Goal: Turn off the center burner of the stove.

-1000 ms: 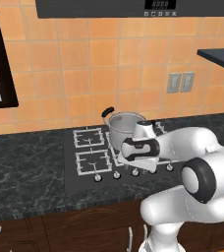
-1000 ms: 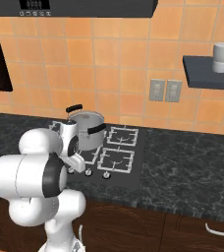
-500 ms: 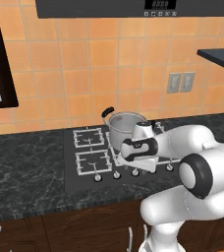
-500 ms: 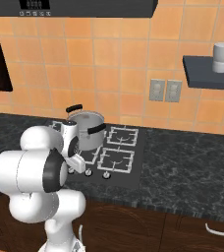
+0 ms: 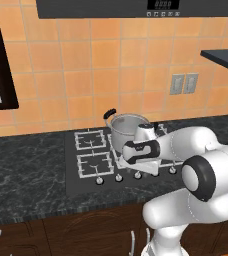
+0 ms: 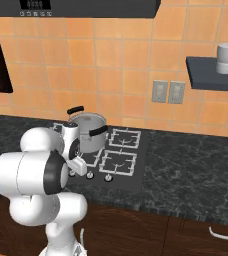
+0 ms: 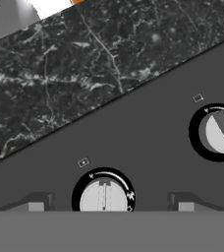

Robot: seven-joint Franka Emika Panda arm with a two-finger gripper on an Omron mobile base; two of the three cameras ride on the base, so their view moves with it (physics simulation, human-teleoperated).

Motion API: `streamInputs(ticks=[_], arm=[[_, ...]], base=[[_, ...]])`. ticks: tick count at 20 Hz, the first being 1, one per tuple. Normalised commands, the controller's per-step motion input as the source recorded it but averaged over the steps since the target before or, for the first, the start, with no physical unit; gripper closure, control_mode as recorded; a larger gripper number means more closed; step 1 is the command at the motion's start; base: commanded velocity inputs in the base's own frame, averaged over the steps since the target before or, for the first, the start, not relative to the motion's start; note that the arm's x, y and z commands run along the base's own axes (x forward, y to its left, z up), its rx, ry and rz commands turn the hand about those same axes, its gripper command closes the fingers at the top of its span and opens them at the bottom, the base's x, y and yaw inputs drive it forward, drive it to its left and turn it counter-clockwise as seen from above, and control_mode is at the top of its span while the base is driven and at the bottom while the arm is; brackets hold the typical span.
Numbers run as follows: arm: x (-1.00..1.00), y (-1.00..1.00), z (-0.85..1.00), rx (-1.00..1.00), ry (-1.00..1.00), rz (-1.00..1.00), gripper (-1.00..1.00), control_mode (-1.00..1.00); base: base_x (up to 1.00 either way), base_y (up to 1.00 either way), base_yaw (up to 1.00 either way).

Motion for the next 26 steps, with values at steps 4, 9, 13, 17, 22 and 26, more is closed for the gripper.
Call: streamInputs(ticks=[4, 9, 13, 17, 22, 26], arm=[[0.0, 0.0, -0.03, 0.0, 0.0, 0.0, 1.0, -1.0], [0.0, 0.0, -0.06, 0.0, 0.0, 0.0, 1.0, -1.0], [-0.02, 0.0, -0.05, 0.0, 0.0, 0.0, 1.0, -1.0], [-0.1, 0.04, -0.06, -0.01, 0.0, 0.0, 1.0, -1.0], [-0.01, 0.06, -0.09, -0.01, 0.0, -0.03, 1.0, -1.0], [0.0, 0.02, -0.05, 0.0, 0.0, -0.15, 1.0, -1.0]], base=[[0.0, 0.0, 0.0], [0.0, 0.0, 0.0], [0.0, 0.0, 0.0], [0.0, 0.0, 0.0], [0.0, 0.0, 0.0], [0.0, 0.0, 0.0]])
